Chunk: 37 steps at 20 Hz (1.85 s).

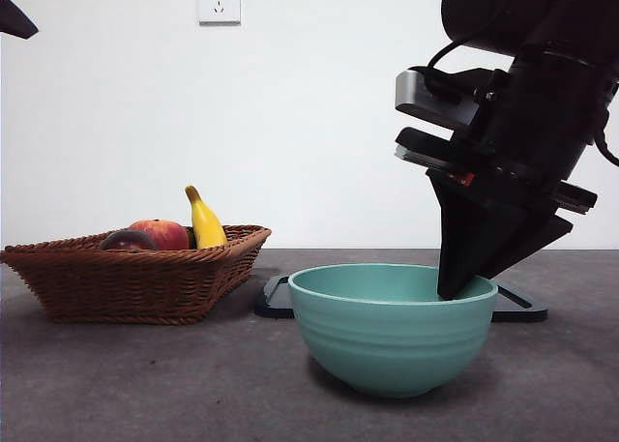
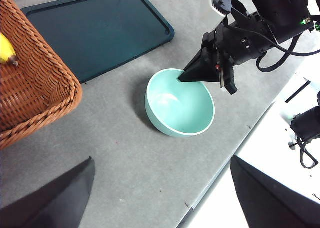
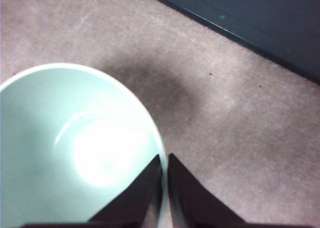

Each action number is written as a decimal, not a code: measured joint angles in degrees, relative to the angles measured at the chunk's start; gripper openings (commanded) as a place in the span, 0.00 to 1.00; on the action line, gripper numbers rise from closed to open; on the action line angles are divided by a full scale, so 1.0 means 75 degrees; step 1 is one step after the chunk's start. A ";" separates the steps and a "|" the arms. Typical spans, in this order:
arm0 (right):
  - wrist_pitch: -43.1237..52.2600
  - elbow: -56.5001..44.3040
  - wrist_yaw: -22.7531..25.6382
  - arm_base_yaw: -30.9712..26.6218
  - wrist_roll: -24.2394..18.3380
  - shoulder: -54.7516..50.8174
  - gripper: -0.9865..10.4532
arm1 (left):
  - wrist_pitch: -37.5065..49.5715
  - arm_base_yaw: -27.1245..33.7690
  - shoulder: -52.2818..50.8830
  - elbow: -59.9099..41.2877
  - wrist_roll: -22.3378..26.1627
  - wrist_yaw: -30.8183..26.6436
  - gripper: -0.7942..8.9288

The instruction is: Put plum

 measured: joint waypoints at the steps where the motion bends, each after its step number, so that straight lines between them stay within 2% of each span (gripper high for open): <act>1: -0.0009 0.0000 0.0003 0.0015 0.0000 0.0000 0.10 | 0.0000 0.0000 0.0000 0.0000 0.0006 0.0000 0.53; 2: -0.0047 0.0000 0.0003 0.0035 0.0000 0.0000 0.11 | 0.0000 0.0000 0.0000 0.0000 0.0017 0.0000 0.53; 6: -0.0079 0.0000 0.0003 0.0044 0.0000 0.0000 0.28 | 0.0000 0.0000 0.0000 0.0000 0.0020 0.0000 0.53; 11: -0.0082 0.0000 0.0032 0.0047 0.0003 -0.0012 0.29 | 0.0000 0.0000 0.0000 0.0000 0.0020 0.0000 0.53; 13: -0.0172 0.0012 0.0256 0.0044 0.0003 -0.0181 0.29 | -0.0003 0.0000 0.0000 0.0000 0.0020 0.0000 0.53; 15: -0.0425 0.0184 0.0428 0.0023 0.0000 -0.0621 0.29 | 0.0000 0.0000 0.0000 0.0000 0.0020 0.0000 0.53; 21: -0.1568 0.1035 0.0391 -0.0023 -0.0134 -0.2122 0.29 | 0.0000 0.0000 0.0000 0.0000 0.0020 0.0000 0.53; 32: -0.4071 0.1128 -0.1250 -0.0023 -0.0376 -0.4715 0.29 | -0.0003 0.0000 0.0000 0.0000 0.0020 0.0000 0.53; 37: -0.4339 0.1131 -0.1352 -0.0023 -0.0408 -0.5161 0.29 | -0.0003 0.0000 0.0000 0.0000 0.0020 0.0000 0.53</act>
